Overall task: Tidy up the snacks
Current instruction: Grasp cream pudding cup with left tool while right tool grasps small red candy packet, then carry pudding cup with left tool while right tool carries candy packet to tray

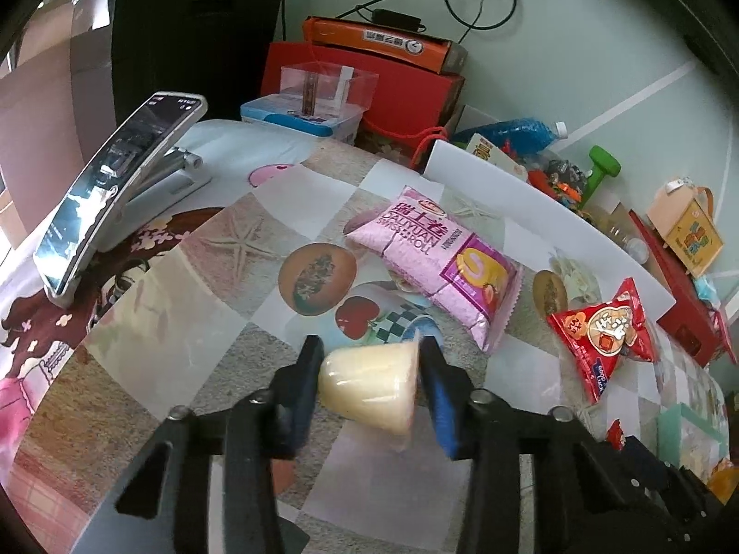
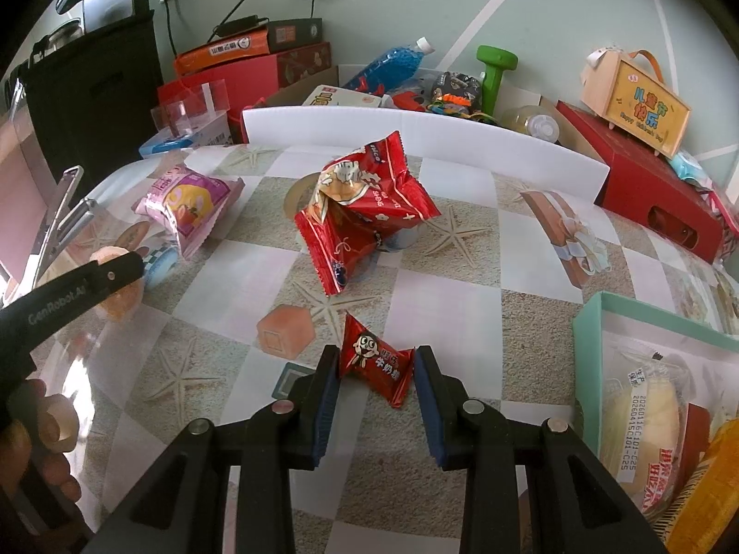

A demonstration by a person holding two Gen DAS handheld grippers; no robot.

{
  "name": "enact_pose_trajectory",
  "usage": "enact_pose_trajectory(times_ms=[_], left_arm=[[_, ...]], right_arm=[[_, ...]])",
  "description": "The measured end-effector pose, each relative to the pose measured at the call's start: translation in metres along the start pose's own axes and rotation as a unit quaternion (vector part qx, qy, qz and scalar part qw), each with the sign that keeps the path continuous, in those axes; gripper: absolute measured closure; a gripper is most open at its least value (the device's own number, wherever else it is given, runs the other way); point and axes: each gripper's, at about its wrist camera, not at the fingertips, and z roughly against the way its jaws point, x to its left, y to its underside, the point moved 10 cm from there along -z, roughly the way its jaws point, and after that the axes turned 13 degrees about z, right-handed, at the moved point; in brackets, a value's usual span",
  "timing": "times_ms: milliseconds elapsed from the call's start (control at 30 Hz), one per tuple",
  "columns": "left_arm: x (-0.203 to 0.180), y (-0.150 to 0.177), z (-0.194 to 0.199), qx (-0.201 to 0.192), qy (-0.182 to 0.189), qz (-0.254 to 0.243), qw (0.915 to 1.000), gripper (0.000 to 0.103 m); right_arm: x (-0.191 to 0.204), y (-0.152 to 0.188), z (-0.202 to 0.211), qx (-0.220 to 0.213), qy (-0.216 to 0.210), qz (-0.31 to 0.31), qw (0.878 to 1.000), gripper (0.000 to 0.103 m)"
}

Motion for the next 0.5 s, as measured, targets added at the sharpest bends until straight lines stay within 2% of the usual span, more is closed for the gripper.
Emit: enact_pose_trajectory(times_ms=[500], left_arm=[[-0.0022, 0.0025, 0.0011, 0.01, 0.006, 0.003, 0.9999, 0.063]], right_arm=[[0.0002, -0.0012, 0.0019, -0.003, 0.004, 0.003, 1.0, 0.072]])
